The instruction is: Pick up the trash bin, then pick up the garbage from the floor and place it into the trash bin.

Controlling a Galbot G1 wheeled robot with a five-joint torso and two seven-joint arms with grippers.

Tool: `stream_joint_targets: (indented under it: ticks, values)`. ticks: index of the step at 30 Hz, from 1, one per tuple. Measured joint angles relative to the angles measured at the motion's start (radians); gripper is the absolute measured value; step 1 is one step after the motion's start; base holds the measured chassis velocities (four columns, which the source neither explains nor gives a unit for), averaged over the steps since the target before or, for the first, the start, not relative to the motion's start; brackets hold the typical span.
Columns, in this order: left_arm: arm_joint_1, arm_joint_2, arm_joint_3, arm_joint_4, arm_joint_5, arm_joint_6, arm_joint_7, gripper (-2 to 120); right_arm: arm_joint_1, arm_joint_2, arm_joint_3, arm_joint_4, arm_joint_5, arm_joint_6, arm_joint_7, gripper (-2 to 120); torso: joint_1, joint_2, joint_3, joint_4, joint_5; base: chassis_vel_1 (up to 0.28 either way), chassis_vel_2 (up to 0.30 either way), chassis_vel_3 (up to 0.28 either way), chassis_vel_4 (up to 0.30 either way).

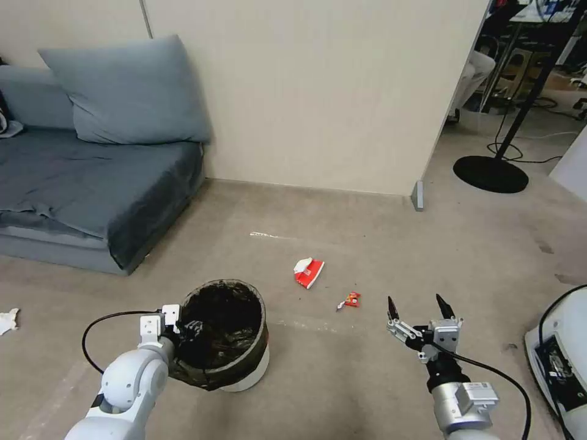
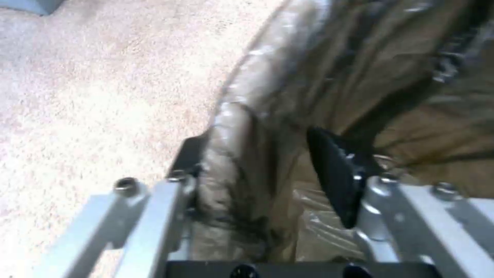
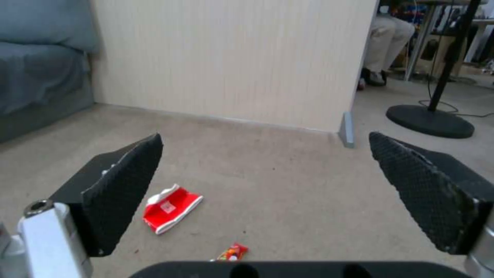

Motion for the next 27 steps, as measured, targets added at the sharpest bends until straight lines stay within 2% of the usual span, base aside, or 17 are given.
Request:
stream_joint_targets:
  ticks: [5, 7, 8, 10, 17, 21, 25, 27]
  values:
    - [0.01, 0.002, 0.0, -0.018, -0.004, 0.002, -0.013, 22, 0.001, 0.0, -0.002, -0.001, 0.0, 0.0, 0.001, 100, 0.0, 0.0, 0.0, -0.0001, 0.0, 0.0, 0.0, 0.0, 0.0]
    - [0.012, 0.002, 0.0, -0.022, -0.005, 0.002, -0.016, 21, 0.001, 0.0, -0.003, -0.001, 0.0, 0.0, 0.001, 100, 0.0, 0.0, 0.0, -0.0001, 0.0001, 0.0, 0.0, 0.0, 0.0]
    - [0.015, 0.003, -0.001, -0.03, -0.008, 0.003, -0.022, 12, 0.002, 0.0, -0.003, -0.001, 0.0, 0.0, 0.001, 100, 0.0, 0.0, 0.0, 0.0, 0.0001, 0.0, 0.0, 0.0, 0.0]
    - [0.021, 0.003, -0.001, -0.045, -0.018, 0.007, -0.025, 7, 0.004, -0.001, -0.003, -0.001, 0.001, 0.0, 0.001, 100, 0.0, 0.0, 0.0, -0.0001, 0.0, 0.0, 0.0, 0.0, 0.0]
    - [0.03, 0.002, -0.008, -0.075, -0.039, 0.007, -0.059, 6, 0.004, -0.003, -0.004, 0.001, 0.003, 0.0, 0.002, 100, 0.0, 0.0, 0.0, -0.0001, 0.0002, 0.0, 0.0, 0.0, 0.0]
    - [0.046, 0.001, -0.019, -0.12, -0.072, 0.007, -0.091, 5, 0.005, -0.005, -0.001, 0.005, 0.006, 0.0, 0.003, 100, 0.0, 0.0, 0.0, -0.0001, 0.0004, 0.0, 0.0, 0.0, 0.0]
    - [0.082, -0.003, -0.043, -0.212, -0.13, 0.0, -0.125, 3, 0.006, -0.007, 0.004, 0.017, 0.017, -0.001, 0.01, 100, 0.0, 0.0, 0.0, 0.0001, 0.0006, 0.0, 0.0, 0.0, 0.0]
    - [0.092, -0.007, -0.047, -0.234, -0.144, -0.018, -0.126, 3, 0.006, -0.008, 0.005, 0.021, 0.019, -0.002, 0.011, 100, 0.0, 0.0, 0.0, 0.0002, 0.0004, 0.0, 0.0, 0.0, 0.0]
